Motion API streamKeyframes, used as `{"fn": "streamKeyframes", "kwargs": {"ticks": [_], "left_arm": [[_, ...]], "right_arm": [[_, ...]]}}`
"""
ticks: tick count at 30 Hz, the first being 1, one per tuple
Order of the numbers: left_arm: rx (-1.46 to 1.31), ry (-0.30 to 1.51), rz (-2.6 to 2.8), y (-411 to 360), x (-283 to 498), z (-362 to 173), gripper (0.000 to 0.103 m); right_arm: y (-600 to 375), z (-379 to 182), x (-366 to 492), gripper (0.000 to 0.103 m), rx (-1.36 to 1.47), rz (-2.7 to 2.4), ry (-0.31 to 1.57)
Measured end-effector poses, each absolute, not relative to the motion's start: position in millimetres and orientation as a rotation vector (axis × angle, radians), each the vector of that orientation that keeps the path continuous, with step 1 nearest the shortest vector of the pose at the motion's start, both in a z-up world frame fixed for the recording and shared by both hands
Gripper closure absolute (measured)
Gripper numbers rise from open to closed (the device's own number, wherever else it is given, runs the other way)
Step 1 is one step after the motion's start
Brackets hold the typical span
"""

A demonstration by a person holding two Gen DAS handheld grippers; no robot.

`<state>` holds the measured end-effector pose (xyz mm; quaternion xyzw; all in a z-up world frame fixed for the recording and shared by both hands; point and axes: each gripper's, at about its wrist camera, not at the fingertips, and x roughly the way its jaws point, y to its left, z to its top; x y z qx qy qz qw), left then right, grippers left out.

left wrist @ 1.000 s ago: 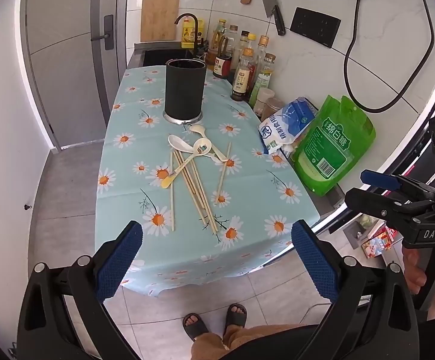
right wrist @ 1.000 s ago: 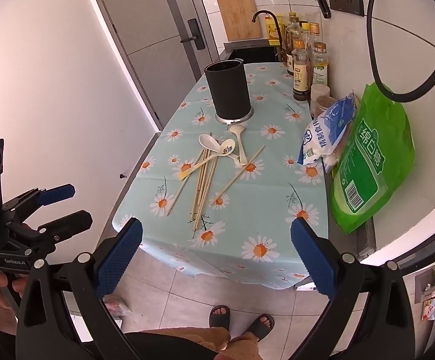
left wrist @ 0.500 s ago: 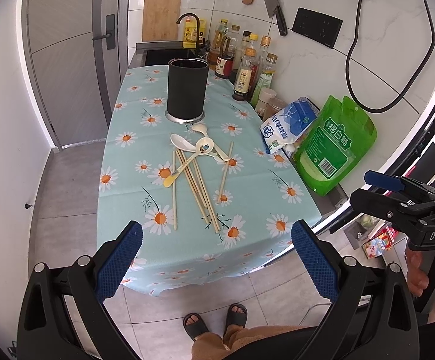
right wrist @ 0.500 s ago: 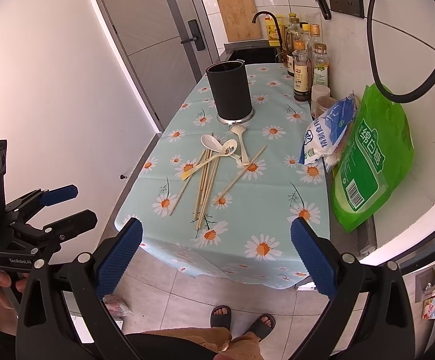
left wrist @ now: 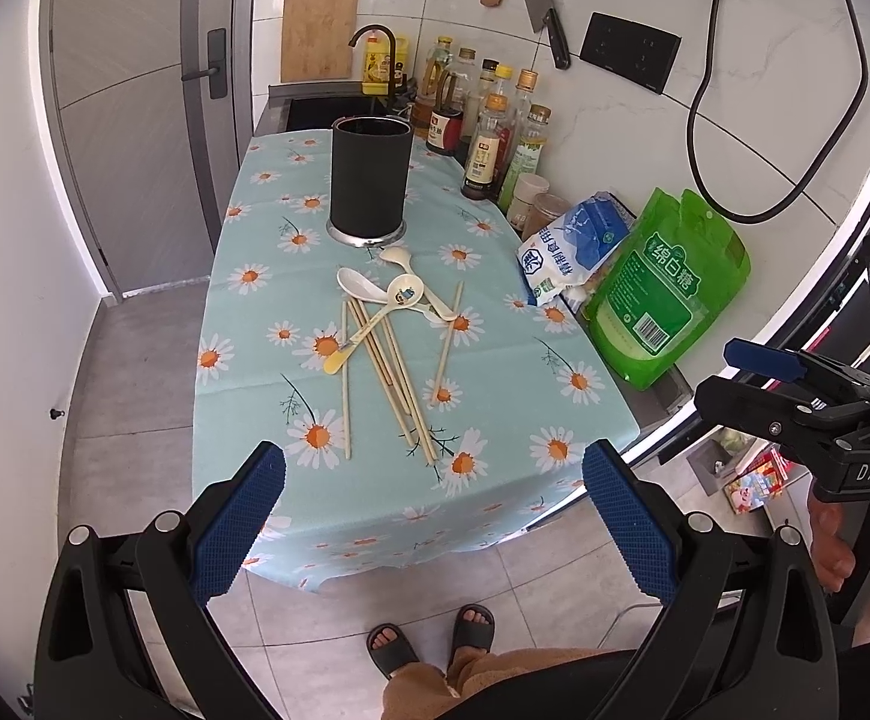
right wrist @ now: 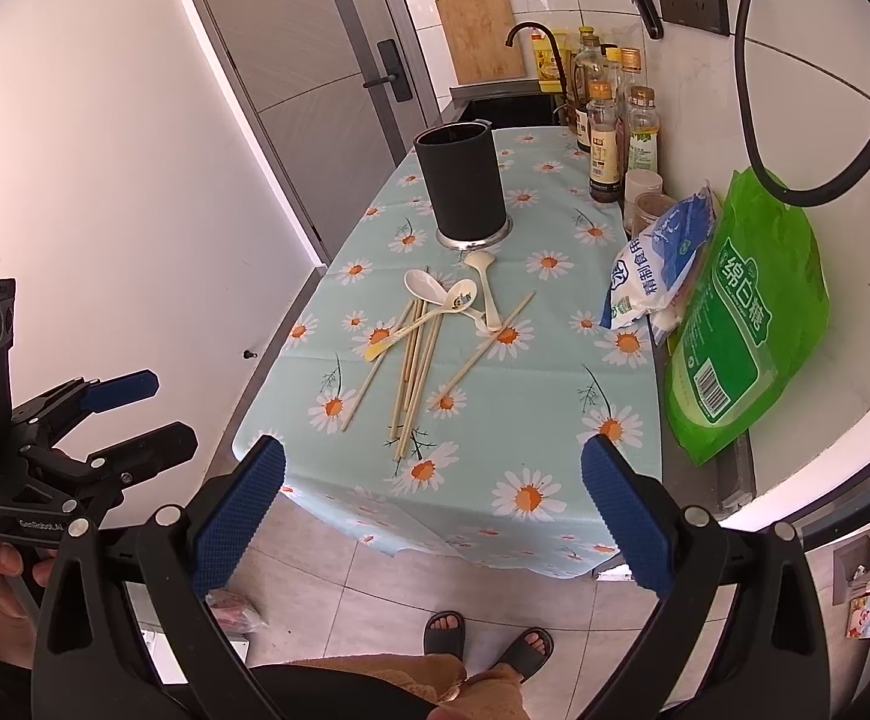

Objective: Organize utensils

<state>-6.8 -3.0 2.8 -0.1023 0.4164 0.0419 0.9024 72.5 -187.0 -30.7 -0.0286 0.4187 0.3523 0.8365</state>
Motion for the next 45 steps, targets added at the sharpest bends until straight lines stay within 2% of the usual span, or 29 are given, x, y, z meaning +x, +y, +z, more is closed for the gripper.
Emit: {"fn": "streamKeyframes", "kwargs": {"ticks": [45], "left_arm": [[-0.214, 0.889, 0.071, -11, 3, 0, 0.006]], "right_arm": [[-187, -30, 81, 0.005, -0.057, 0.763, 0.888]]}}
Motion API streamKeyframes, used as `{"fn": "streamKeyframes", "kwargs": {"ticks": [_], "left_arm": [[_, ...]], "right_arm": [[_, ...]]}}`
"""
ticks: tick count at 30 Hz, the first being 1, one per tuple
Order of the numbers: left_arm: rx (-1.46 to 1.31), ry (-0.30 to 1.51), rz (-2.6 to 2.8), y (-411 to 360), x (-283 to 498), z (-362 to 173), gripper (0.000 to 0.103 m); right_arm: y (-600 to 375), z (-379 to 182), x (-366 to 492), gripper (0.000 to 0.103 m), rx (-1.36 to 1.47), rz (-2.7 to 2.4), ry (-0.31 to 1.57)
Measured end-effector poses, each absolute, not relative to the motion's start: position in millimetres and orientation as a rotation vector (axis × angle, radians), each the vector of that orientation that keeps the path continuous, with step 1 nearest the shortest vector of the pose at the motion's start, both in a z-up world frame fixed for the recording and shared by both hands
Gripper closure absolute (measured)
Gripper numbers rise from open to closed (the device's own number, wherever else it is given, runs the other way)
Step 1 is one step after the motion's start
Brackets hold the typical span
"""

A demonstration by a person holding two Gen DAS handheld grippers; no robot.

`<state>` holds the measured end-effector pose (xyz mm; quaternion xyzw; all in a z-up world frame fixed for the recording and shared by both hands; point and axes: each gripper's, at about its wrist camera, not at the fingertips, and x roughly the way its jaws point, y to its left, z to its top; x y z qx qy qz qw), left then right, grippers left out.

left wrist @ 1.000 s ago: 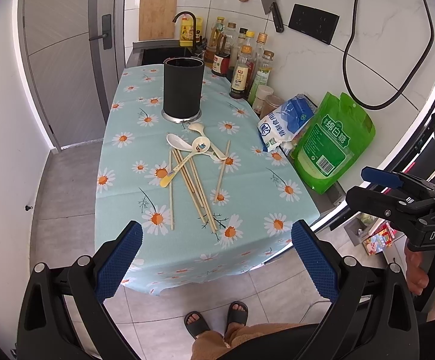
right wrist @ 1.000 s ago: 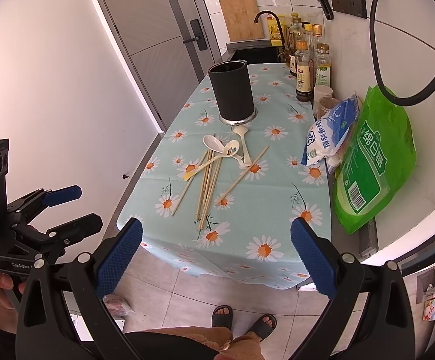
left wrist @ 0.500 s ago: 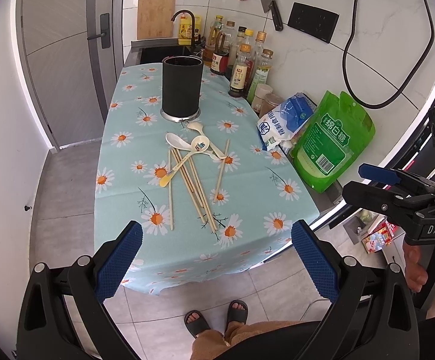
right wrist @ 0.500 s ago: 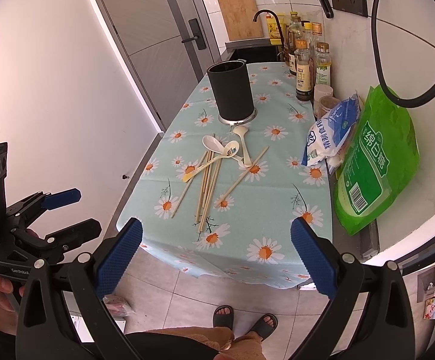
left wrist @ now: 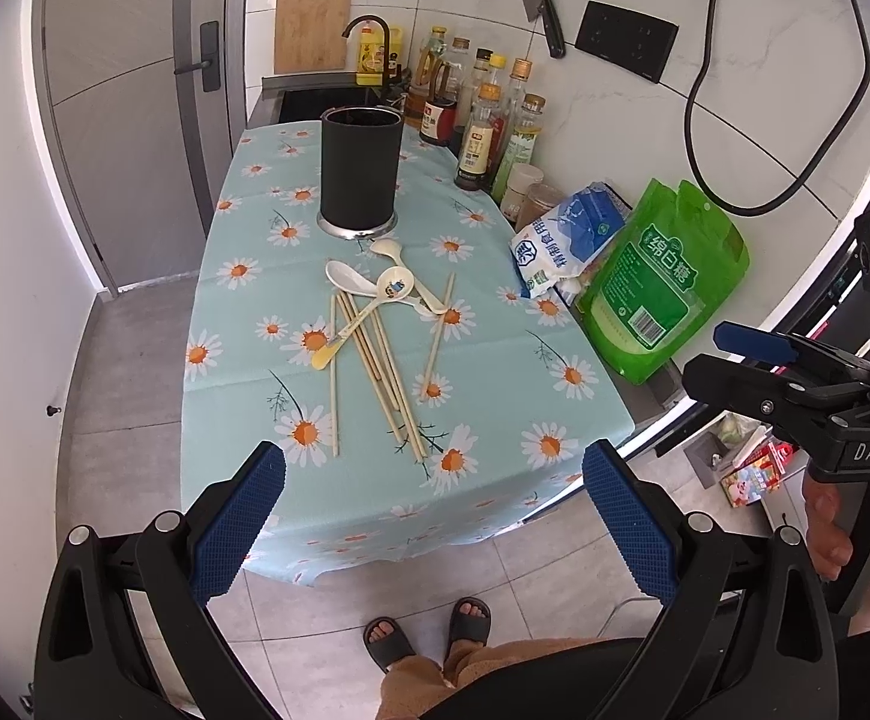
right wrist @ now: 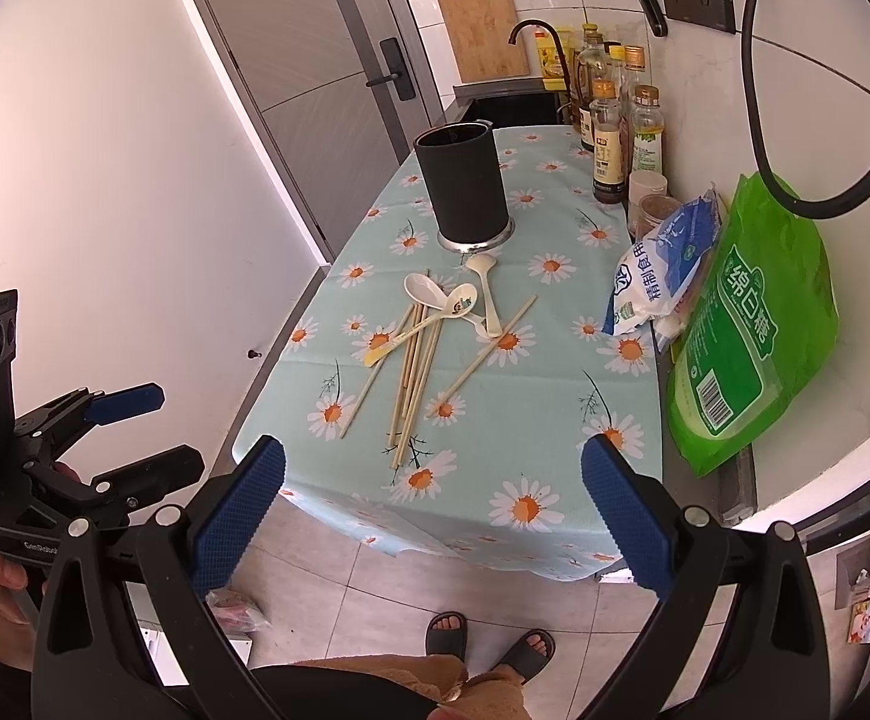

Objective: Organize utensils

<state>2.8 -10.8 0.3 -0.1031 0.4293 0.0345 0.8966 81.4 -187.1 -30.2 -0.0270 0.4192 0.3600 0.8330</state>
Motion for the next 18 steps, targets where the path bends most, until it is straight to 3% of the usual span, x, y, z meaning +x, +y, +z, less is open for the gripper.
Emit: {"fn": "streamKeyframes", "kwargs": {"ticks": [18], "left_arm": [[-0.228, 0.977, 0.145, -31, 29, -16, 0.006]], "right_arm": [[-215, -63, 133, 0.005, 0.059, 0.836, 1.050]]}}
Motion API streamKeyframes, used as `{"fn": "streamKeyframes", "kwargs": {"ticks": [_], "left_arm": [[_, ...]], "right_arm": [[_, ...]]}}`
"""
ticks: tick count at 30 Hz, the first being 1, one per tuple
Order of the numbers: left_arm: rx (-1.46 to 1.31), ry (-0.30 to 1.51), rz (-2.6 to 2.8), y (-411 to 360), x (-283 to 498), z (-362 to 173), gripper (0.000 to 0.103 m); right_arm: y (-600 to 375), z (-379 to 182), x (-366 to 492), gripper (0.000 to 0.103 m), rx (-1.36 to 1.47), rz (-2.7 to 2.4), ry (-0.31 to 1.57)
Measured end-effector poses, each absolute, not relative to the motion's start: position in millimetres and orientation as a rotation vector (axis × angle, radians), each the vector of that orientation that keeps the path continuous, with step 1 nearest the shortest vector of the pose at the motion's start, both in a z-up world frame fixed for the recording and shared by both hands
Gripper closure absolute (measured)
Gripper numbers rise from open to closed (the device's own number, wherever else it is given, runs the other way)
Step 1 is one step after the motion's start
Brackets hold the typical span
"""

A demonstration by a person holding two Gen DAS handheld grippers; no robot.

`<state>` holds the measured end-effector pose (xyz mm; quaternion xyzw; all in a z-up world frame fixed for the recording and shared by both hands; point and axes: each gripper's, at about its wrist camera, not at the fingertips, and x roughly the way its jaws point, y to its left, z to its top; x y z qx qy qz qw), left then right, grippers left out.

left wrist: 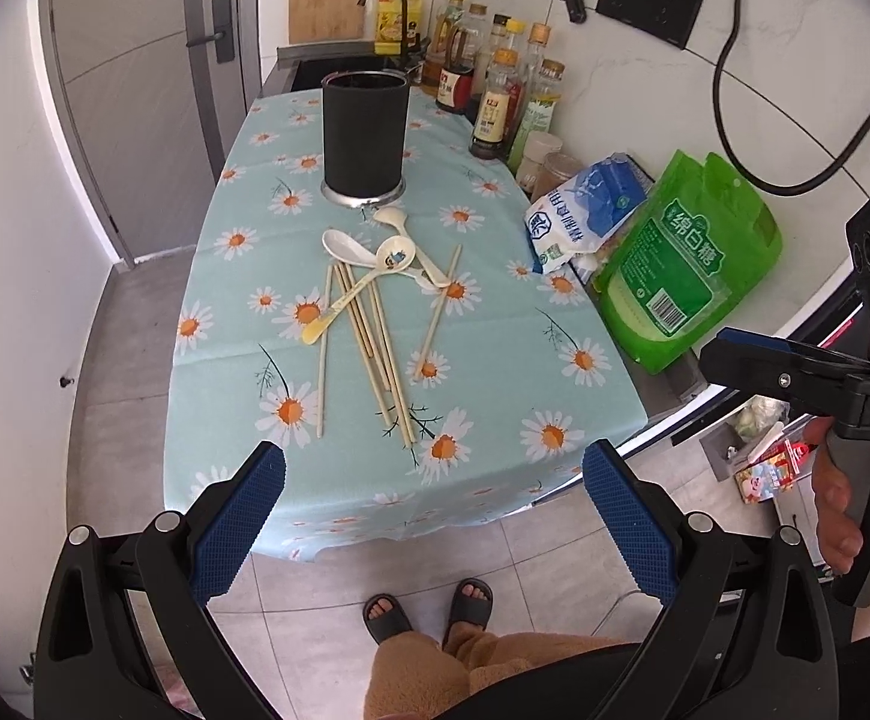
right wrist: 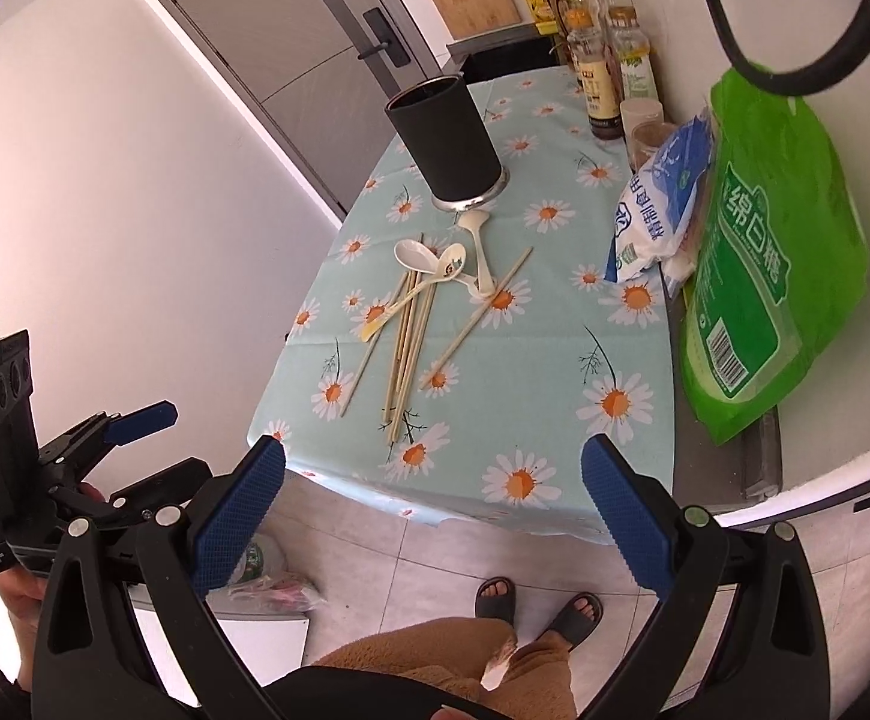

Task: Organize utensils
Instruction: 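Lower the right gripper onto the white spoons beside the black holder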

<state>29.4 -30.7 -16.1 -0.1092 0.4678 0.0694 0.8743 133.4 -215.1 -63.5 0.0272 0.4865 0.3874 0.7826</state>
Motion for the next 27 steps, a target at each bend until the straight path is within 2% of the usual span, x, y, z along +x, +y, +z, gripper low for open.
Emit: {"fn": "streamKeyframes", "kwargs": {"ticks": [4, 19, 22, 24, 27], "left_arm": [[-0.253, 0.995, 0.148, -23, 35, -23, 0.006], [-0.230, 1.012, -0.054, 54, 109, -53, 0.007], [-0.279, 1.008, -0.116, 79, 120, -62, 0.007], [-0.320, 1.004, -0.145, 99, 126, -68, 0.007], [-0.365, 1.000, -0.166, 122, 133, -78, 0.007]], "right_arm": [[-209, -73, 150, 0.008, 0.085, 0.841, 1.095], [-131, -111, 225, 0.035, 0.208, 0.760, 1.228], [-108, -130, 247, 0.041, 0.263, 0.736, 1.254], [-94, -147, 264, 0.052, 0.307, 0.703, 1.301], [-77, -164, 284, 0.057, 0.333, 0.681, 1.330]]}}
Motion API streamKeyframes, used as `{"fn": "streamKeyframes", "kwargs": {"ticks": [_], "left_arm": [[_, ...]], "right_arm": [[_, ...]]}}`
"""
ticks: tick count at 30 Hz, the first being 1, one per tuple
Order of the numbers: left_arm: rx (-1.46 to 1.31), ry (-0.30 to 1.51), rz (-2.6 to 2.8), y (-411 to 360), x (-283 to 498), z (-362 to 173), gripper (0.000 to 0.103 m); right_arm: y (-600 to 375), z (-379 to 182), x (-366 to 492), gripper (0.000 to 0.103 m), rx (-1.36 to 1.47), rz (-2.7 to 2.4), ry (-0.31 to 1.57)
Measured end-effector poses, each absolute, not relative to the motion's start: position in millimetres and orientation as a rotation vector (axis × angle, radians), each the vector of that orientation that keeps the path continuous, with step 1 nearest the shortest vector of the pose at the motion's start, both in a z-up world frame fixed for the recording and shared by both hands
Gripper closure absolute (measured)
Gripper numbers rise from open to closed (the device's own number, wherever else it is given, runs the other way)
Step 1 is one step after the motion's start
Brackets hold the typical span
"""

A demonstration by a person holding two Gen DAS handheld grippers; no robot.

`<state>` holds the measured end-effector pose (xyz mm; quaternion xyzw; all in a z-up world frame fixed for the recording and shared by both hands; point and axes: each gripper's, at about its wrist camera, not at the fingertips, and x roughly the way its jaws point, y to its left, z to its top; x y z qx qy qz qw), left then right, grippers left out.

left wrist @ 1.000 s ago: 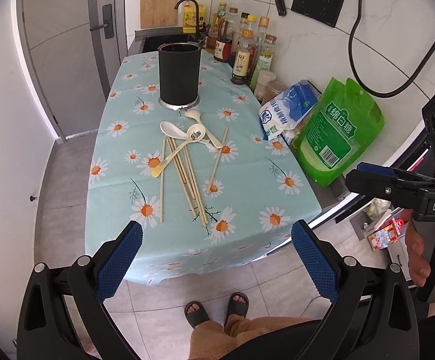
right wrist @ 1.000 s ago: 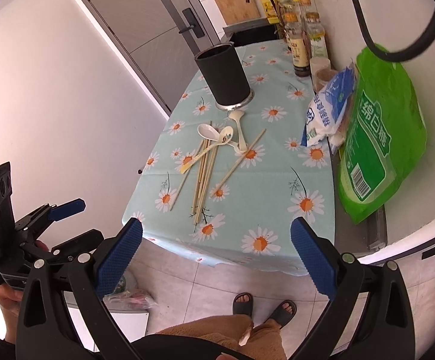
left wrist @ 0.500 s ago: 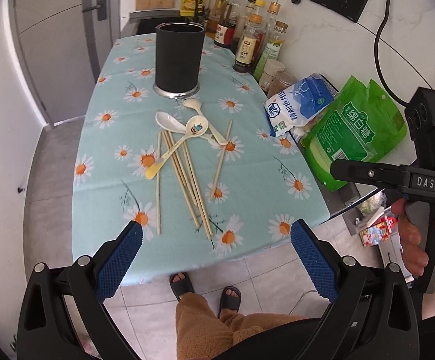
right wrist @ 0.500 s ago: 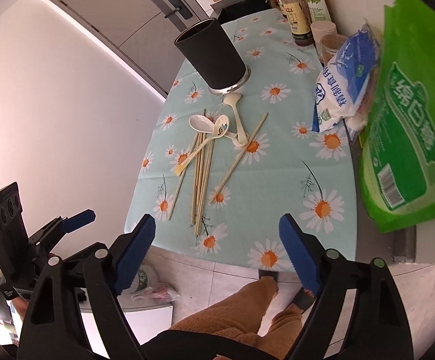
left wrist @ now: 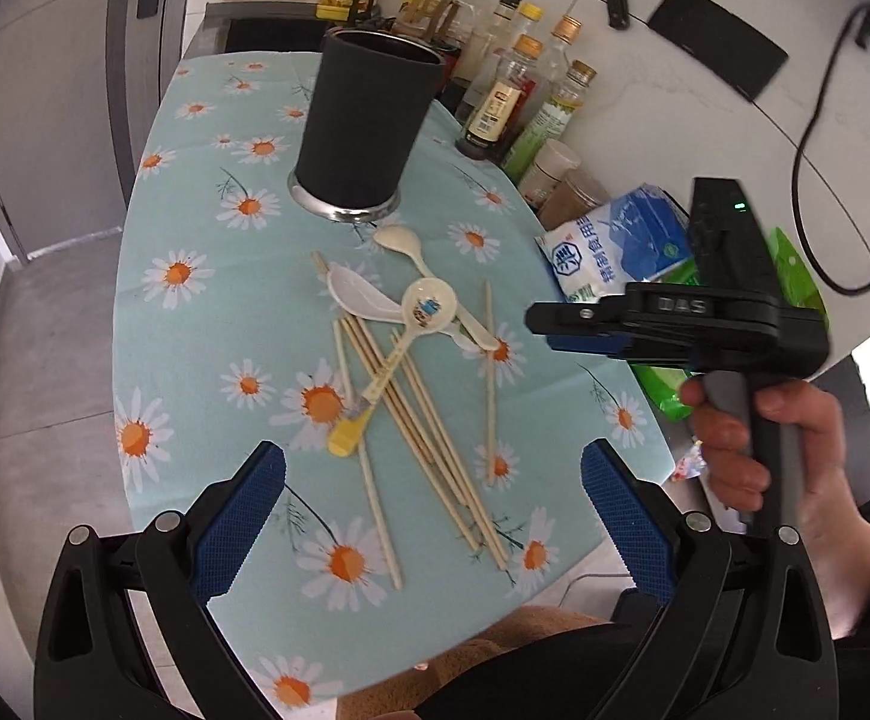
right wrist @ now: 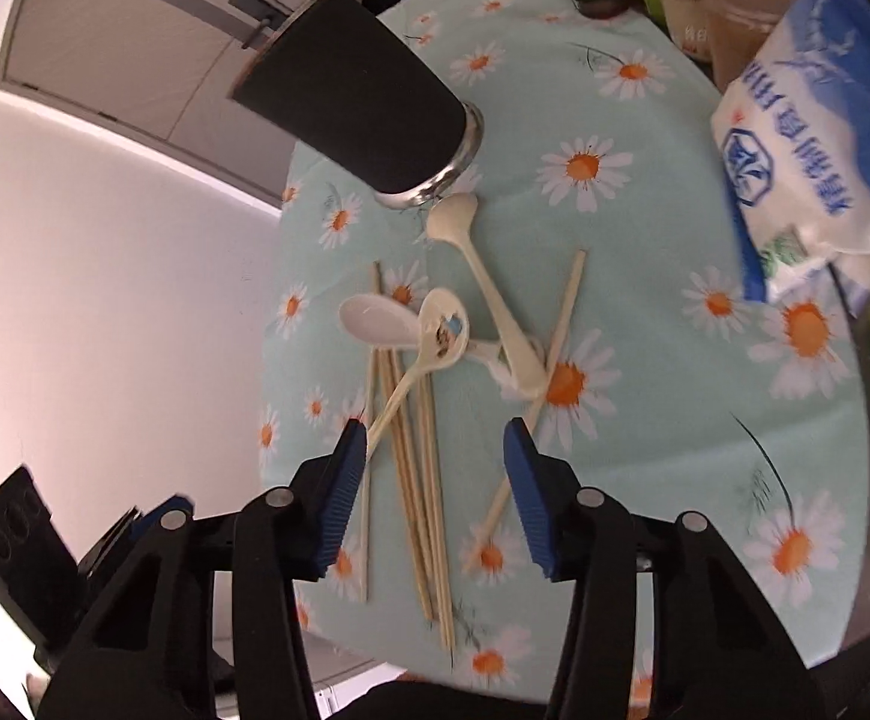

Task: Organize utensils
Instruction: 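Lower the right gripper onto the white spoons beside the black holder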

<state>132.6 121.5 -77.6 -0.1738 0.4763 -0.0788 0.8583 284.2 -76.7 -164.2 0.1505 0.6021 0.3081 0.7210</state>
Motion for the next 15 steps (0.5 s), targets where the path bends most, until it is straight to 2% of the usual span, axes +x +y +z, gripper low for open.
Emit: {"fn": "streamKeyframes", "kwargs": {"ticks": [9, 13, 15], "left_arm": [[-0.465, 1.019, -0.172, 164, 137, -102, 0.007], [-0.501, 1.033, -0.165, 173, 136, -112, 0.007], [-0.506, 1.029, -0.157, 174, 134, -112, 0.007]], "right_arm": [[-53, -199, 324, 0.069, 0.360, 0.611, 1.391], [-40, -208, 329, 0.071, 0.326, 0.604, 1.402], [-33, -212, 330, 0.076, 0.314, 0.605, 1.406]]}}
